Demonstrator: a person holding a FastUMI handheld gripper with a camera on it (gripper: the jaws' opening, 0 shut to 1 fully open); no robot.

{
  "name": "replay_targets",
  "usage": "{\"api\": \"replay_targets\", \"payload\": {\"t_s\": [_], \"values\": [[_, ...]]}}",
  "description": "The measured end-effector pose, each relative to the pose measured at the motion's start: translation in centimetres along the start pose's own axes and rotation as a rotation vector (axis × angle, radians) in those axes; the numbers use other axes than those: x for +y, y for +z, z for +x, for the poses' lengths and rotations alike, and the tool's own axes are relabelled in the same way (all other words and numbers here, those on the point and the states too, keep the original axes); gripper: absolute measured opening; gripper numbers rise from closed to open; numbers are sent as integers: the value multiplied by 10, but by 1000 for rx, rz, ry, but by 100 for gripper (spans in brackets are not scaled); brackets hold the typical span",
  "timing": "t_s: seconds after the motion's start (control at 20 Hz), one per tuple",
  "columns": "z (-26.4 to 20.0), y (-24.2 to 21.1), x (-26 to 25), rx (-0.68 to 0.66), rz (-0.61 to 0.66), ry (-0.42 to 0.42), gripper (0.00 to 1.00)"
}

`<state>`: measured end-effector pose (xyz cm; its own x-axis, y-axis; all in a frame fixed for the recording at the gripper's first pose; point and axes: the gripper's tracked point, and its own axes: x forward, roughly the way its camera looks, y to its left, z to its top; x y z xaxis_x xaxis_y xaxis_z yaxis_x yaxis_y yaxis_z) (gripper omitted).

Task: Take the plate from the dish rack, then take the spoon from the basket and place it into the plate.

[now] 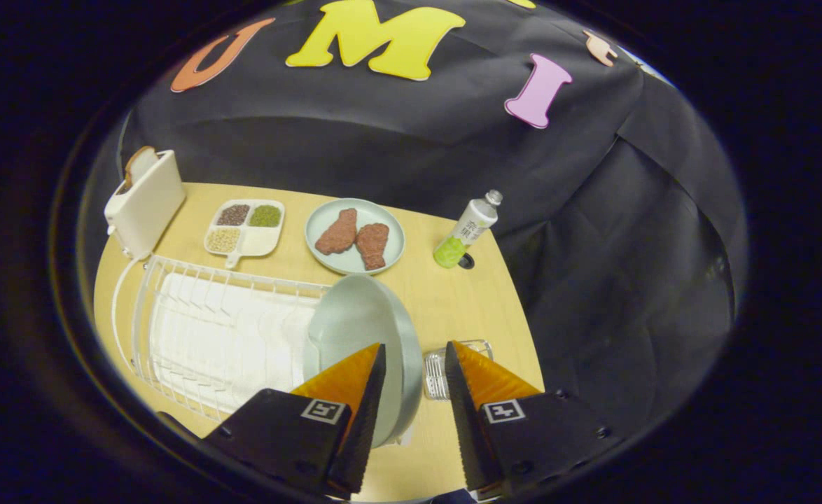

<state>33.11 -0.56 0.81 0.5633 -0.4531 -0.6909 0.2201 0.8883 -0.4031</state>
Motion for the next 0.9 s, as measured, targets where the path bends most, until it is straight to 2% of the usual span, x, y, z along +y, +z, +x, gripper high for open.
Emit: {"api": "replay_targets", "payload": {"t_s": [0.05,0.1,0.2,0.35,0.55,0.6,0.75,0.9], "values": [[4,-4,3,35,28,11,48],[8,-8,6,71,57,27,44],[7,-11,6,101,86,32,29],[-11,-13,11,100,65,2,19],[-30,-6,6,46,67,-107,17],[-31,-4,8,30,49,-112,17],[-48,9,-8,-68,7,-224,17],[-69,17,-19,-149,-17,-260,17]]}}
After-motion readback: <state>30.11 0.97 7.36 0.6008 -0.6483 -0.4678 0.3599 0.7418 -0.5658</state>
